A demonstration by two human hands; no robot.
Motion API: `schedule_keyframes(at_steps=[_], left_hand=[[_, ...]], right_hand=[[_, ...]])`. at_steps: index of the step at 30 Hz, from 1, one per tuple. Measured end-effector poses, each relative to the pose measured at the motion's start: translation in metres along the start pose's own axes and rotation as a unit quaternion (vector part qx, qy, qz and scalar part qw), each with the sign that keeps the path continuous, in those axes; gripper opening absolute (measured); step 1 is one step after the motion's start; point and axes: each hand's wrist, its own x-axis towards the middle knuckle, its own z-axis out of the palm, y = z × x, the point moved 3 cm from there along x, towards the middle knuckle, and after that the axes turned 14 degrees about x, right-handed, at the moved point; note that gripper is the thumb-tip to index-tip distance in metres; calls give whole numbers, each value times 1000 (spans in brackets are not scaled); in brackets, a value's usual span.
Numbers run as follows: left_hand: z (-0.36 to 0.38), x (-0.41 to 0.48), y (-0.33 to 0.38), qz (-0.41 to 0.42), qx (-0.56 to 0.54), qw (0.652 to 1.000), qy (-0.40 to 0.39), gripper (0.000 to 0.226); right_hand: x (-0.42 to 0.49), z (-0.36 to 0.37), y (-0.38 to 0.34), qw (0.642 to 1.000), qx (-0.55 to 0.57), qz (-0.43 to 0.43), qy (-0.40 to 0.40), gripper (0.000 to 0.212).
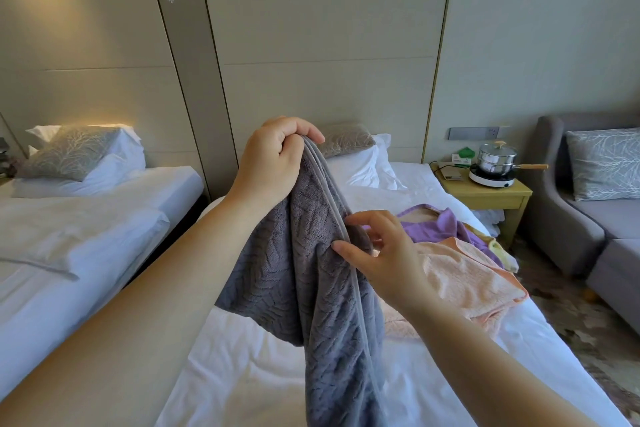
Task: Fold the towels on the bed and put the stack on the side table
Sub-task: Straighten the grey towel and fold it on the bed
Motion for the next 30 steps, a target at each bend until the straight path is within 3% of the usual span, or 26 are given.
schedule_keyframes(at_steps=[6,10,13,14,18,21,25,30], left_hand=[[-1,0,-5,-9,-3,1000,-7,40],[-1,0,-5,-4,-10,1000,-6,41],[2,-1,-3,0,-8,1000,-6,41],[3,-1,-3,-1,-8,1000,-7,41],[5,-1,-3,-3,-9,1000,-16,40],[2,-1,-6,-14,-8,1000,-9,40],[-2,1,-11,-12,-1,1000,5,40],[-3,0,-26,-10,19,1000,16,40]], right_hand=[[-3,7,-5,995,54,20,-84,19],[0,6,-7,996,51,39,-59,6],[1,9,-5,989,91,74,-86,40],[2,11,-4,986,97,88,-106,42],[1,16,-5,979,108,106,-136,9],[1,13,-5,977,127,107,-131,14],[-2,7,-3,977,79,78,-185,18],[-2,-4,0,980,137,54,-132,21]])
